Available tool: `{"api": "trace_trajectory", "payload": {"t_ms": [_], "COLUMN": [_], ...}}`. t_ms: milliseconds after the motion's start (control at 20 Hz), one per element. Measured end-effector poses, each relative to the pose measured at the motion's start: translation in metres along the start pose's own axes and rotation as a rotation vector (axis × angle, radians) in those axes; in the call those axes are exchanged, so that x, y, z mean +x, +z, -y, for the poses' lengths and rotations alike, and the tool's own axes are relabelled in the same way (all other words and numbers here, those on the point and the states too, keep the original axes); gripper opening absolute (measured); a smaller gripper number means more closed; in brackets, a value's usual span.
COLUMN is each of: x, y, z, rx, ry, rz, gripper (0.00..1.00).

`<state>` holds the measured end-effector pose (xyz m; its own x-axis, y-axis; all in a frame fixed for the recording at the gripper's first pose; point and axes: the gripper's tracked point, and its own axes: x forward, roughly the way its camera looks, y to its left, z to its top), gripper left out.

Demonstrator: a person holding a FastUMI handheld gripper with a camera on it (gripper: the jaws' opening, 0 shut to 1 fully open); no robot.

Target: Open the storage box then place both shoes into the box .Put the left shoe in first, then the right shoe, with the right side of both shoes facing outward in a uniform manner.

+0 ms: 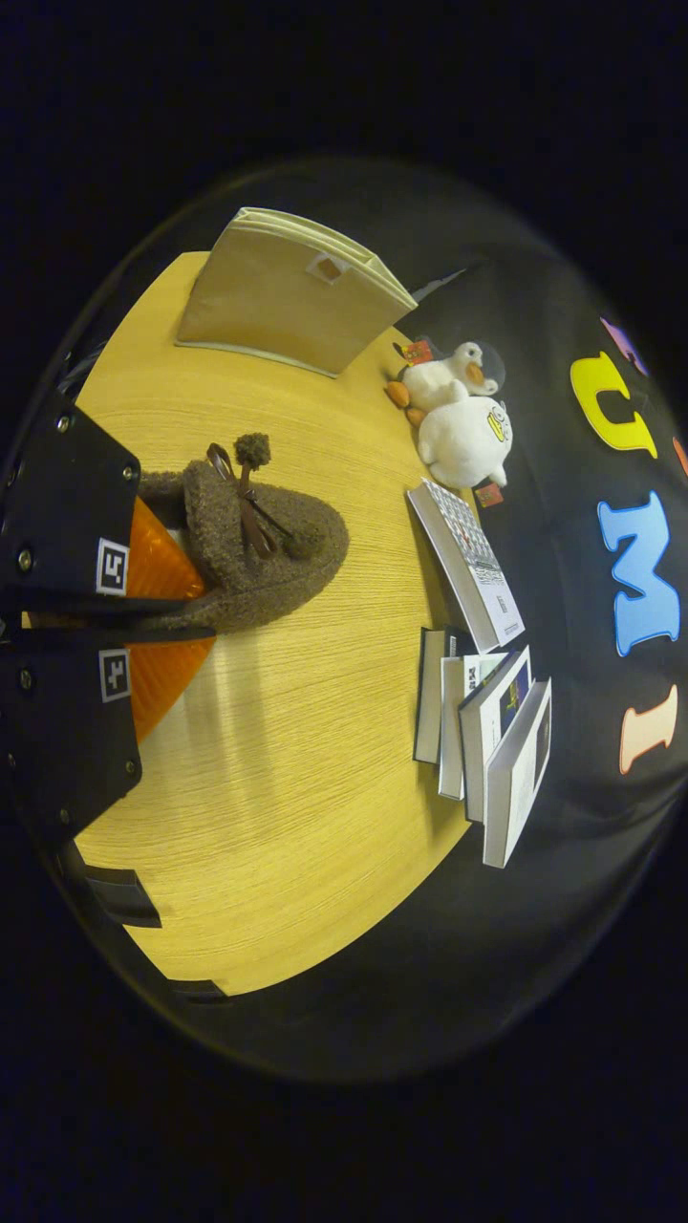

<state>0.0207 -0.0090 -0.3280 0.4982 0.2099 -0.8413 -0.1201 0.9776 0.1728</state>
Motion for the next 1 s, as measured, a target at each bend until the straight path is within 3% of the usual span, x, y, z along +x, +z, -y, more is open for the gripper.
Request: {"api": "trace_trajectory", "payload": {"t_ms": [400,1000], "x": [-0.036,-0.070], "y": [0.038,0.079], "z": [-0.037,-0.143], "rx": [0.077,0.082], "ry": [0.016,0.095], "rz": [0.057,0.111], "gripper": [0.06,0.06]}}
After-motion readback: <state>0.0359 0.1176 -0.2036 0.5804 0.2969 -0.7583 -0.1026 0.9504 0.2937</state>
